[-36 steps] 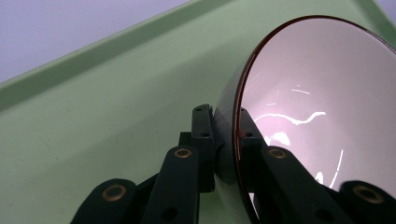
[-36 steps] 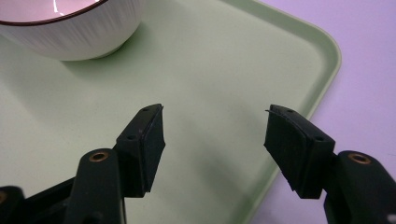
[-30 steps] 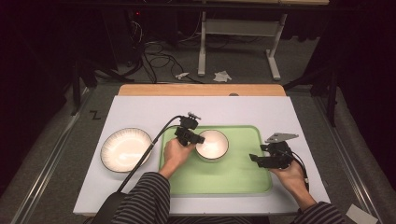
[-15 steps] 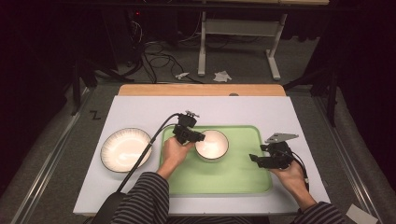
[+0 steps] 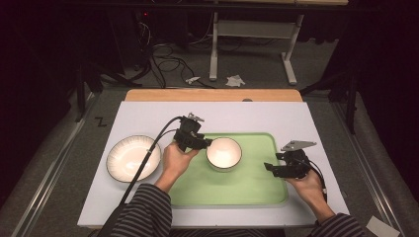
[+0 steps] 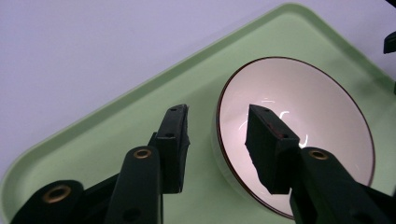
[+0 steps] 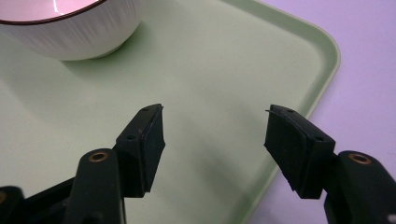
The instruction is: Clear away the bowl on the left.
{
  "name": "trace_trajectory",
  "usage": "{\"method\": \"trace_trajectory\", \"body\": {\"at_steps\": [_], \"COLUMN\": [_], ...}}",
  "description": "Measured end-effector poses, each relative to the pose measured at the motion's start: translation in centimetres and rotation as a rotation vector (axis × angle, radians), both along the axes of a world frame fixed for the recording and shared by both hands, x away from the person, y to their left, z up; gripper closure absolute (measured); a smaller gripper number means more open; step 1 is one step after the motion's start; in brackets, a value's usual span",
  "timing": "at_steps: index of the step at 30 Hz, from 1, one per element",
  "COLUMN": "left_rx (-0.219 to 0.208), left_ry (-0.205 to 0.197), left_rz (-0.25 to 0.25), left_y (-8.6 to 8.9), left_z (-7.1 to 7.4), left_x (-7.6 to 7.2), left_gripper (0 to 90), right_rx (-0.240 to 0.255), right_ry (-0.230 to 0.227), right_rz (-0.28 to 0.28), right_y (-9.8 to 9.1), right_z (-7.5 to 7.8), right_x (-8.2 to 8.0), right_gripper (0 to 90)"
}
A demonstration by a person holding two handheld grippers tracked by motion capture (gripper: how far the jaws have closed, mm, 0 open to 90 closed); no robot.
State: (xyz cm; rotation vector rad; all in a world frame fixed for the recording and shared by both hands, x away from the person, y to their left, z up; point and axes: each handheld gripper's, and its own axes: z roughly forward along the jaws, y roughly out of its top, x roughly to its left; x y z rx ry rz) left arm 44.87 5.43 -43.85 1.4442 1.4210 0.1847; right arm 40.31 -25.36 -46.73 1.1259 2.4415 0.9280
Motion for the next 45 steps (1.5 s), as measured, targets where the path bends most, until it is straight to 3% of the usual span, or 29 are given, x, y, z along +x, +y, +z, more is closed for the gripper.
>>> {"method": "trace_trajectory", "body": {"at_steps": [12, 23, 28, 34, 45], "left_rx": [-0.008, -0.052, -0.065, -0.050, -0.076], "left_ry": [-0.037, -0.042, -0.046, -0.049, -0.039], "left_rz": [0.024, 0.079, 0.099, 0.093, 0.094], "left_y": [2.7, 5.4, 6.0, 6.5, 6.8], "left_z": [1.8, 2.2, 2.2, 2.4, 1.7], "left_x": [-2.3, -4.0, -4.6, -5.2, -6.7], "left_gripper": [56.8, 56.2, 55.4, 54.8, 53.9], "right_rx": [0.005, 0.003, 0.005, 0.006, 0.006], "right_ry": [-0.004, -0.002, 0.000, -0.003, -0.003], "right_rz": [0.000, 0.003, -0.001, -0.007, 0.001], "right_y": [0.0, 0.0, 0.0, -0.1, 0.0], "right_z": [0.0, 0.0, 0.0, 0.1, 0.1], "right_x": [0.0, 0.0, 0.0, 0.0, 0.0], "right_gripper": [38.9, 38.9, 38.9, 38.9, 38.8]}}
